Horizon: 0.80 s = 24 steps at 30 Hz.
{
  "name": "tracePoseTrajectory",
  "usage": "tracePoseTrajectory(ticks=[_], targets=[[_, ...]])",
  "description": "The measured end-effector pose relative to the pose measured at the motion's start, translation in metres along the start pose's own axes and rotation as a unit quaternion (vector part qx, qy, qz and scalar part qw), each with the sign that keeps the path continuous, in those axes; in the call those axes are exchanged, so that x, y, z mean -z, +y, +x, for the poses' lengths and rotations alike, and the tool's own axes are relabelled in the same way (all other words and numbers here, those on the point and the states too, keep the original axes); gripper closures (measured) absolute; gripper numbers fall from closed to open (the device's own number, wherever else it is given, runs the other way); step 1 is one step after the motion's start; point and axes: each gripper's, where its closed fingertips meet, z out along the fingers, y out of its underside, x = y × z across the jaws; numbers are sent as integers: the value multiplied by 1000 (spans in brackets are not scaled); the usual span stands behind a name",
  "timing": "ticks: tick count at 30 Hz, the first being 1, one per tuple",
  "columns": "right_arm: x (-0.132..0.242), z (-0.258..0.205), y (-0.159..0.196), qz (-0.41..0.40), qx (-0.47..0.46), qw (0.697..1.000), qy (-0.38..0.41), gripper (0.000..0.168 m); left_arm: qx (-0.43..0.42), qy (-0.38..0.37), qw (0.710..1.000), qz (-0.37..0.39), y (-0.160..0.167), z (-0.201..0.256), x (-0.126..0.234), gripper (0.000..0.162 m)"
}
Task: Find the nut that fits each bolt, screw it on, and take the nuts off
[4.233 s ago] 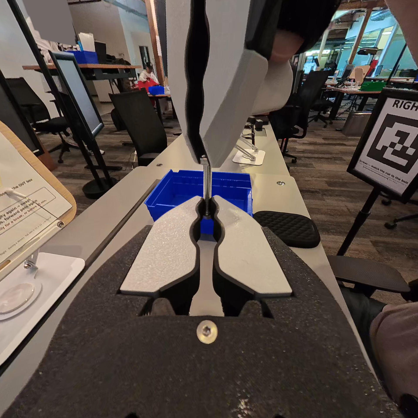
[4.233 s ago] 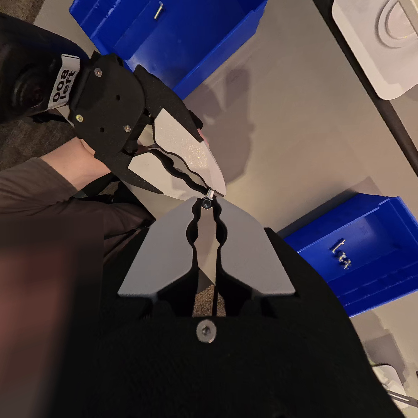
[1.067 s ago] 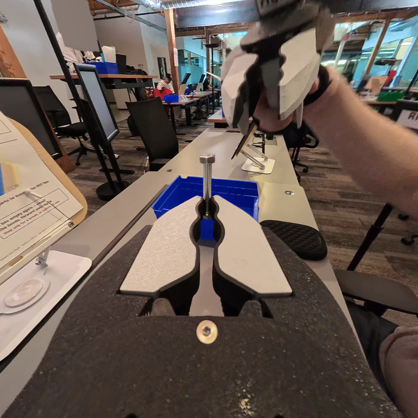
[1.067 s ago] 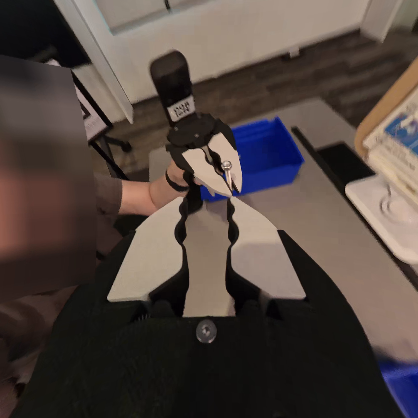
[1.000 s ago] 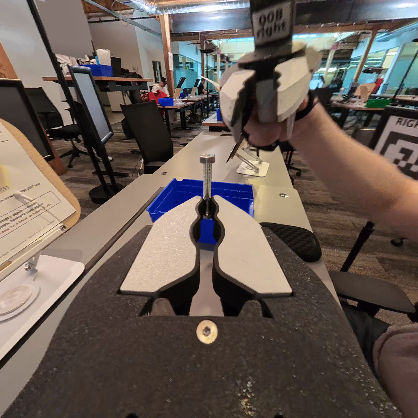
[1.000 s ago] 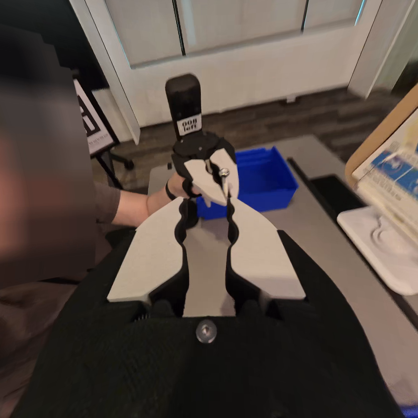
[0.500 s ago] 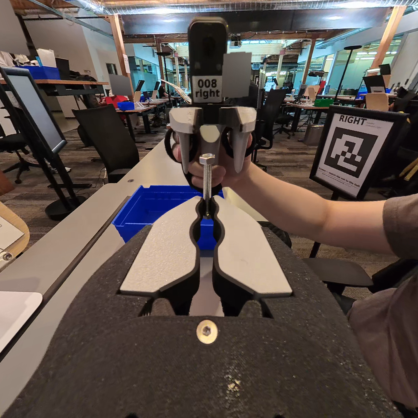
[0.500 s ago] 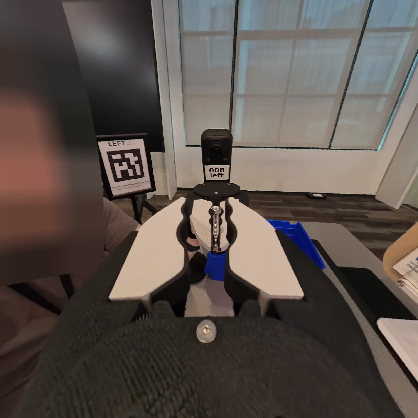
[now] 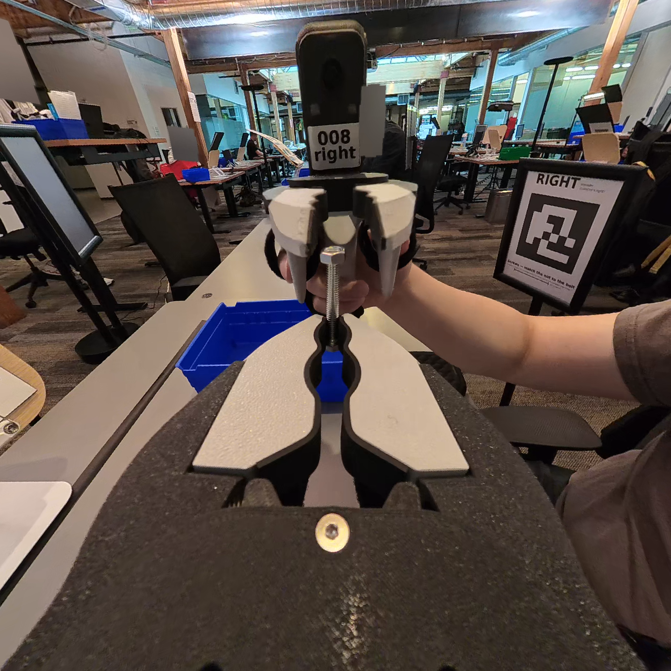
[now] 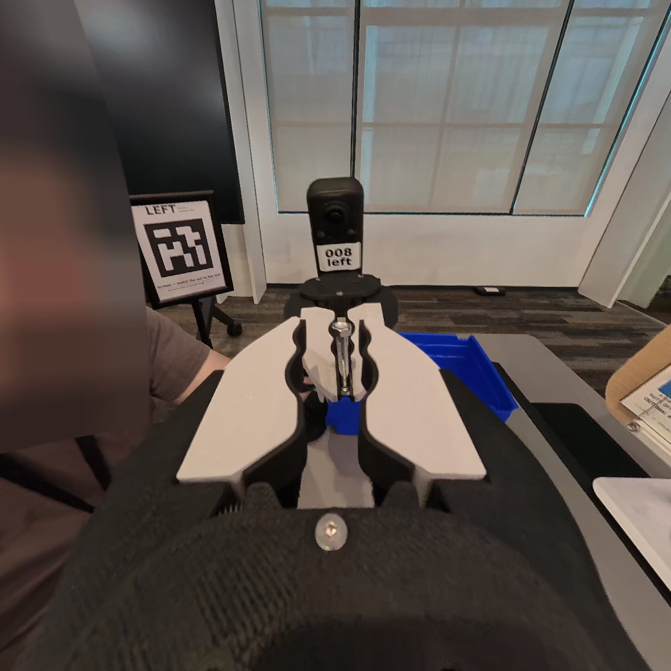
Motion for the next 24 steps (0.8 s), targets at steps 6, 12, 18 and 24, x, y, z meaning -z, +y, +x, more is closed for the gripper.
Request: tracePoseTrajectory(ticks=[6,12,18,24], targets=[[0,2,2,-3,-7,1000,4,144,-2,0,1000,0,0,1,0,157],[0,3,5,-6,-14,1000,3,146,-3,0,1000,-5,1,1,-2,157],[2,3,5,-5,-17,1000,4,149,-1,-3,1000,-6,2,0,-2,157],[0,3,7,-14,-15,1000,8,149,-1,-2,1000,-6,2,0,-2,157]])
